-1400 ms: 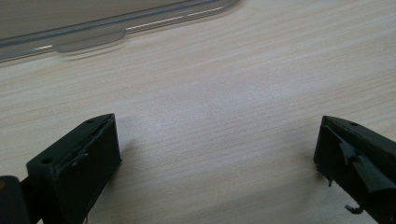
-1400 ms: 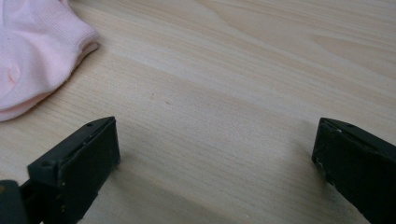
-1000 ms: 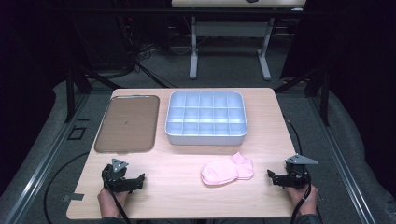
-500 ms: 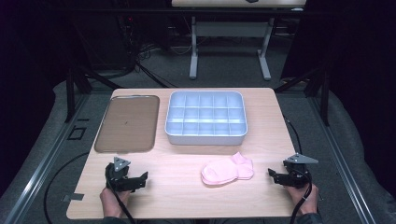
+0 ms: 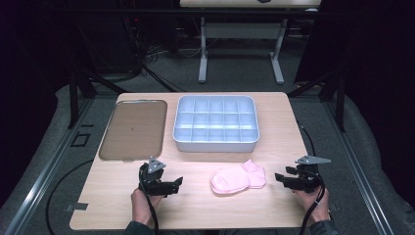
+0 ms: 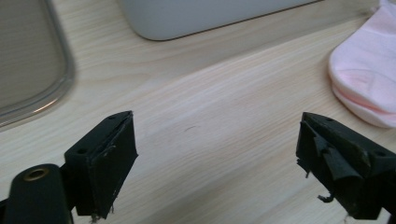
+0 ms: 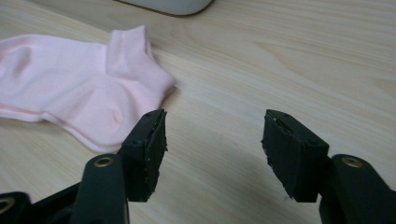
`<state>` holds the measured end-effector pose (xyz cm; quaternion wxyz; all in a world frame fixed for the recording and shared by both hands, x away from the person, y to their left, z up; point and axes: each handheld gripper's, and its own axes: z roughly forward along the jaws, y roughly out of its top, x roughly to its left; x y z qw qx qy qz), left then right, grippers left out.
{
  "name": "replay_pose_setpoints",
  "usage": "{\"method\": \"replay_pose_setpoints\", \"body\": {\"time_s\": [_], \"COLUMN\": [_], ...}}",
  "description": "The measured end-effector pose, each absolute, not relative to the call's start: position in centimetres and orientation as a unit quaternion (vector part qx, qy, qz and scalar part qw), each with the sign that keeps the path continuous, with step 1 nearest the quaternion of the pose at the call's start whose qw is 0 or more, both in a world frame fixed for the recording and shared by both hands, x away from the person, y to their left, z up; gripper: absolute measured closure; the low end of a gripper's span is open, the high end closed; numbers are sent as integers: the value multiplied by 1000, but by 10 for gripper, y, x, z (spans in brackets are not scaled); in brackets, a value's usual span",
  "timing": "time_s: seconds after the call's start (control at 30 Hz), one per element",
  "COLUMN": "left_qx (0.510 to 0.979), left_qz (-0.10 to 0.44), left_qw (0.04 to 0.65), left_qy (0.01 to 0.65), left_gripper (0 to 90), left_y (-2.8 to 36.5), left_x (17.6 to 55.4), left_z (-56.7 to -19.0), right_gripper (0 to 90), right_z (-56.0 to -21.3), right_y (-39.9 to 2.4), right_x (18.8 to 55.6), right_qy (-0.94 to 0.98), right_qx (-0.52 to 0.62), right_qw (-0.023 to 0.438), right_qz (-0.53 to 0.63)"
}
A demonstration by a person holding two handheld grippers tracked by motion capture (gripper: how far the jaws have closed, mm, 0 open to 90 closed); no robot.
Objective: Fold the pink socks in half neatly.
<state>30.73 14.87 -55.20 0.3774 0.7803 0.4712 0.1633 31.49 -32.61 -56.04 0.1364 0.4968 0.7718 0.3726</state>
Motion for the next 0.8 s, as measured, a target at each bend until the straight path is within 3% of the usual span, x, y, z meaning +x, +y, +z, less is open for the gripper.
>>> {"method": "replay_pose_setpoints", "body": {"time_s": [0.3, 0.63, 0.8], "left_qx": [796, 807, 809], "left_qz": [133, 102, 84], "left_qw": [374, 389, 393], "left_qy": [456, 433, 428], "left_gripper": [240, 307, 396], "left_y": [111, 81, 66], "left_x": [312, 315, 316], "left_z": [-547, -548, -544], "right_gripper": [501, 569, 609], "right_z": [-552, -557, -560], "right_y": [-304, -282, -275], "right_x": [326, 334, 334], "right_qy": [781, 792, 800], "right_qx": [485, 487, 474], "right_qw": [106, 100, 106], "right_qz": [378, 354, 353]}}
